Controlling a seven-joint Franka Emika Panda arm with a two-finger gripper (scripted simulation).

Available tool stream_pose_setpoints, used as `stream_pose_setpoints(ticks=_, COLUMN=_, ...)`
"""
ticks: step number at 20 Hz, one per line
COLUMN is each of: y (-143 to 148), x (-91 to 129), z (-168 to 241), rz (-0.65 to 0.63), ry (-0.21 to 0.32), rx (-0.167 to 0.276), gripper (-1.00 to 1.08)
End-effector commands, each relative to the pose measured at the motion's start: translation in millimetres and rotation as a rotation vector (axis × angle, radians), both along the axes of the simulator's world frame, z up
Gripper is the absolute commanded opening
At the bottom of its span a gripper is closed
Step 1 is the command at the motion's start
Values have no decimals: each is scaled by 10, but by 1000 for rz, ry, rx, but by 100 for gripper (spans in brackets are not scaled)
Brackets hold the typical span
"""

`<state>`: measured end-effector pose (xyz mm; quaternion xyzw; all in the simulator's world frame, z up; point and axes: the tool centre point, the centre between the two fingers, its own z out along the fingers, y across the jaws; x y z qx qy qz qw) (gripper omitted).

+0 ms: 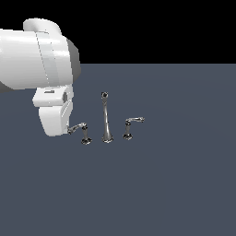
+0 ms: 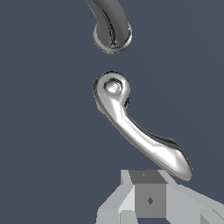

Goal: Turn on the faucet by rotating a designated handle.

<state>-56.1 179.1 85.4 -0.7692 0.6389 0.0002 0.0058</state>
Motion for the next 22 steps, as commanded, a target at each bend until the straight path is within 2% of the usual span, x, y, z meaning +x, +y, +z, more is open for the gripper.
stream_pose_setpoints(ticks=1, y=-121, x=-85, z=4, rz=-12, ry=5, rx=-8, gripper=-100)
stream_pose_setpoints(ticks=5, y=-168, x=-178, z=2, rz=-12, ry=7, rx=-9, gripper=-100)
stream_pose_setpoints(ticks=6, y=-76, x=-163, z=0, rz=1, ry=5, rx=-4, gripper=-100)
stream_pose_setpoints(ticks=18, y=-610, x=-304, z=2, rz=-11, ry=7, rx=-9, gripper=-100)
stream_pose_setpoints(ticks=19, y=-610, x=-304, z=2, rz=-11, ry=7, rx=-9, gripper=-100)
stream_pose_setpoints(ticks=20, y=-368, x=-343, z=0, rz=28, ry=7, rx=0, gripper=-100)
stream_pose_setpoints(ticks=22, y=-494, x=-288, z=0, rz=20, ry=7, rx=-2, gripper=-100)
